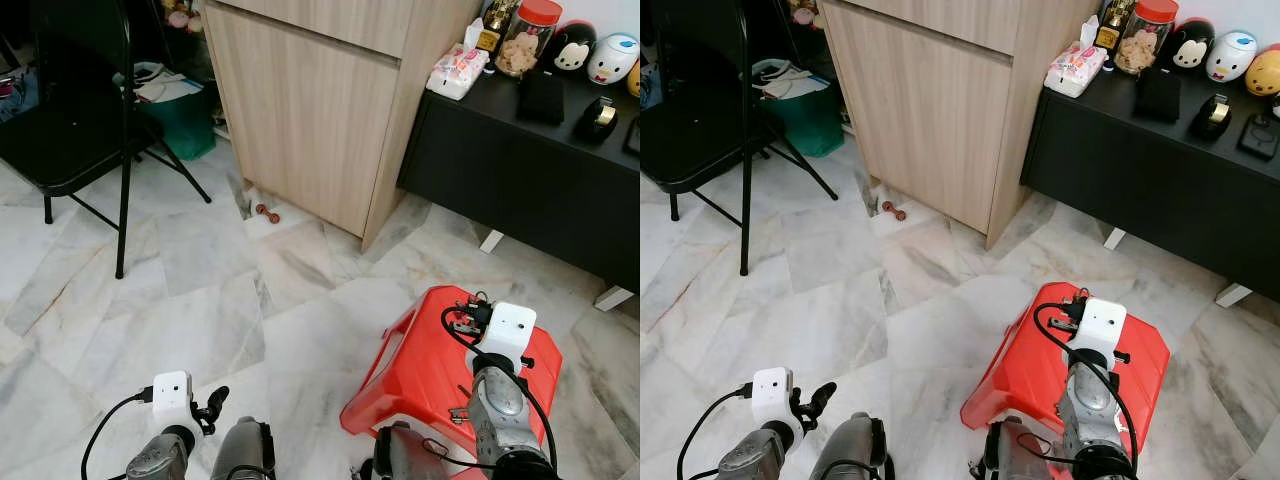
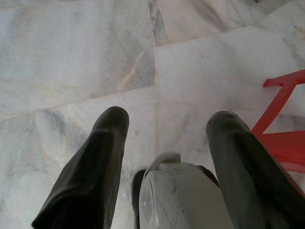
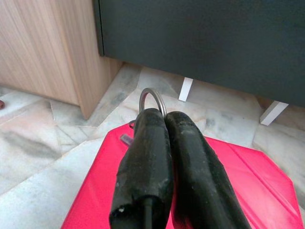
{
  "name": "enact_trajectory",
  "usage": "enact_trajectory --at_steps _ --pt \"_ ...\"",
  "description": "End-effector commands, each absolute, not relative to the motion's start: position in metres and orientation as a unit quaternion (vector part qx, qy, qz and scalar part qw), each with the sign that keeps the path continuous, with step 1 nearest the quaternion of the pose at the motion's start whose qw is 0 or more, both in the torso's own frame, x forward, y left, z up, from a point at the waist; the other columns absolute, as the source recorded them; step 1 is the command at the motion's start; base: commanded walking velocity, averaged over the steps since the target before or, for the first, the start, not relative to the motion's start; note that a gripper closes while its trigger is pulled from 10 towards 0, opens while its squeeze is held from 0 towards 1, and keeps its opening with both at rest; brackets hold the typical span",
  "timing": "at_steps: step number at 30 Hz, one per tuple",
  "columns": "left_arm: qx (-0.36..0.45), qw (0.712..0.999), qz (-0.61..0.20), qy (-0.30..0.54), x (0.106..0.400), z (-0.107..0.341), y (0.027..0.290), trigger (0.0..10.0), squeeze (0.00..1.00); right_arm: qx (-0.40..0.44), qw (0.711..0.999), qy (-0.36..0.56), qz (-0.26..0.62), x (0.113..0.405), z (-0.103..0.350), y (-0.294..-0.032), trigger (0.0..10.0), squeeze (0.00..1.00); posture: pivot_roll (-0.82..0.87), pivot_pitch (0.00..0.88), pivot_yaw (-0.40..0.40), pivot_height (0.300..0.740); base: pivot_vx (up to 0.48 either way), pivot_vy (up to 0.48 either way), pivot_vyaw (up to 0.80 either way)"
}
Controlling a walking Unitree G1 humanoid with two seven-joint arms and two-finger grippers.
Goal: Hang keys on a hook
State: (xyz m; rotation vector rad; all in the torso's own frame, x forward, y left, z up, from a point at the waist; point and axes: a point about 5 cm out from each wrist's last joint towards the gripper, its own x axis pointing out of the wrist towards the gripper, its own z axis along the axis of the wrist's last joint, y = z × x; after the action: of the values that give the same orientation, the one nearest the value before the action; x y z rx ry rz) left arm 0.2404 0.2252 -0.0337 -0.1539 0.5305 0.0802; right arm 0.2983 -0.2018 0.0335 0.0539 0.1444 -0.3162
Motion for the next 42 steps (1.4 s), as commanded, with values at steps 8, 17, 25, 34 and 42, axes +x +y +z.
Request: enact_trajectory --at_steps 8,17,25,34,42 --pt "-0.082 0.956 0.043 0.278 0.232 -0.039 0.228 10.0 0.0 0.03 0.985 0.069 -0.155 0.297 0.034 -0.199 10.0 0.0 0.13 0.142 -0.043 0.646 -0.155 0.0 0.0" --pt "-0.084 0.958 0.039 0.272 0.238 -0.037 0.221 10.0 0.0 0.03 0.986 0.062 -0.154 0.3 0.038 -0.199 10.0 0.0 0.12 0.158 -0.041 0.646 -0.308 0.0 0.0" --pt "-0.087 0.959 0.038 0.267 0.241 -0.036 0.218 10.0 0.0 0.027 0.986 0.053 -0.158 0.305 0.044 -0.202 10.0 0.0 0.12 0.172 -0.045 0.646 -0.31 0.0 0.0" --pt "-0.084 0.959 0.045 0.267 0.242 -0.035 0.221 10.0 0.0 0.027 0.986 0.052 -0.157 0.307 0.046 -0.203 10.0 0.0 0.12 0.18 -0.046 0.646 -0.2 0.0 0.0" --pt "-0.077 0.958 0.051 0.273 0.238 -0.036 0.226 10.0 0.0 0.029 0.989 0.04 -0.143 0.308 0.05 -0.2 10.0 0.0 0.12 0.186 -0.045 0.646 0.0 0.0 0.0"
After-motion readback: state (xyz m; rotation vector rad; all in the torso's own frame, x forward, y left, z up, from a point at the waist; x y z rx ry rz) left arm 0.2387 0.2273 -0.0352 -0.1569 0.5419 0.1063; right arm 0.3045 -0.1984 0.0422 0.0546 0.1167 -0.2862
